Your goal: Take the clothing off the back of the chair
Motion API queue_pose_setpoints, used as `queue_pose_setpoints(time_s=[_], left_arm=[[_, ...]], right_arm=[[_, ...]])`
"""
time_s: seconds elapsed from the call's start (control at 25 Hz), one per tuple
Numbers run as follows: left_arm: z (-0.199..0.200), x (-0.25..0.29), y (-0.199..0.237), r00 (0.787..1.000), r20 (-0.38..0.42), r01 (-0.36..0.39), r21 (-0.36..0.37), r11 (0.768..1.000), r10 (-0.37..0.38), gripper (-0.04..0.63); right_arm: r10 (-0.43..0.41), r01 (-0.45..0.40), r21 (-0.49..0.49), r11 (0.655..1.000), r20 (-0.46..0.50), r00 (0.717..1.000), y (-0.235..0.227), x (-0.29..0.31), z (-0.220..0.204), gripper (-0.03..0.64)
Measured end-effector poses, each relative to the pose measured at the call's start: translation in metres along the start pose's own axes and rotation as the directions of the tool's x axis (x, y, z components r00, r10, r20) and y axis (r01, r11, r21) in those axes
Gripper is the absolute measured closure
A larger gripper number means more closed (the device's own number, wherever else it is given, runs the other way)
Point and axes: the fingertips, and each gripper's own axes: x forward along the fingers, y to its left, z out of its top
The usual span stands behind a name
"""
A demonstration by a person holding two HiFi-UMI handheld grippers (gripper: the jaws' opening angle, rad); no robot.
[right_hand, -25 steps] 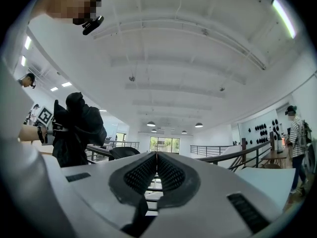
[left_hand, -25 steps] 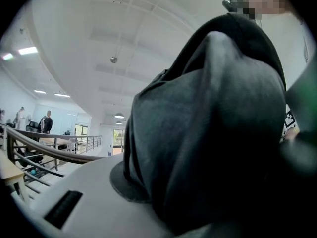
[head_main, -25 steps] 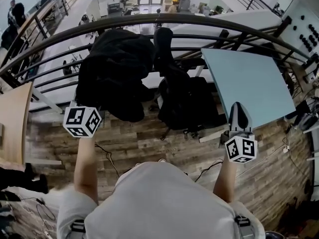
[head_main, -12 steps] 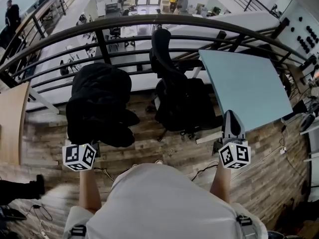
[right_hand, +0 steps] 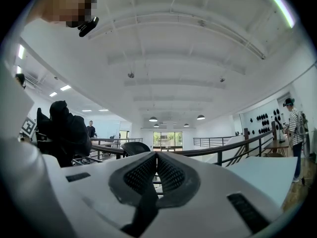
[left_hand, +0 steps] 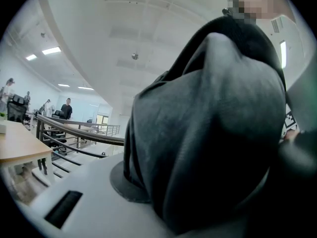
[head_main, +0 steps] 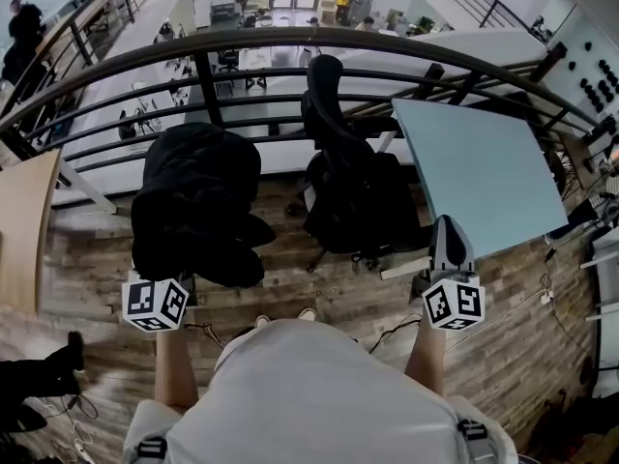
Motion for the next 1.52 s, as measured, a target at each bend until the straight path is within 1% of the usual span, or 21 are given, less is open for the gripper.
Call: queue_pose_setpoints(time_s=[0.32, 0.52, 0.68, 0.96, 1.24, 1.52], left_arm=[[0.002, 0.0, 0.001, 0.999, -0.03, 0.046, 0.027, 0.999, -0.045, 0.48], [-0.001, 0.002, 0.003, 0.996, -0.037, 0.082, 0.01, 0.997, -0.081, 0.48], [-0.006, -0.001, 0.002, 0.993, -0.048, 0.112, 0.004, 0.994, -0.111, 0.48], [-0.015, -0.01, 0.002, 0.979, -0.085, 0.184, -0.005, 0.983, -0.184, 0.48], [-0.019, -0.013, 0.004, 0.974, -0.088, 0.207, -0.034, 0.978, -0.209, 0.48], [-0.016, -0.015, 0.011, 0.974, -0.085, 0.208, -0.034, 0.978, -0.21, 0.48]], right_arm=[[-0.03, 0.03, 0.019, 0.999, -0.018, 0.999, 0.012, -0.016, -0.007, 0.597], [-0.05, 0.051, 0.024, 0.998, -0.035, 0.998, 0.021, -0.026, -0.014, 0.597], [-0.04, 0.04, 0.0, 0.999, -0.047, 0.998, 0.036, -0.032, -0.01, 0.597], [-0.048, 0.046, -0.02, 0.999, -0.067, 0.997, 0.063, -0.048, -0.006, 0.597], [-0.057, 0.054, -0.036, 0.998, -0.085, 0.995, 0.076, -0.06, -0.003, 0.597], [-0.058, 0.053, -0.044, 0.998, -0.102, 0.993, 0.084, -0.064, -0.007, 0.597]])
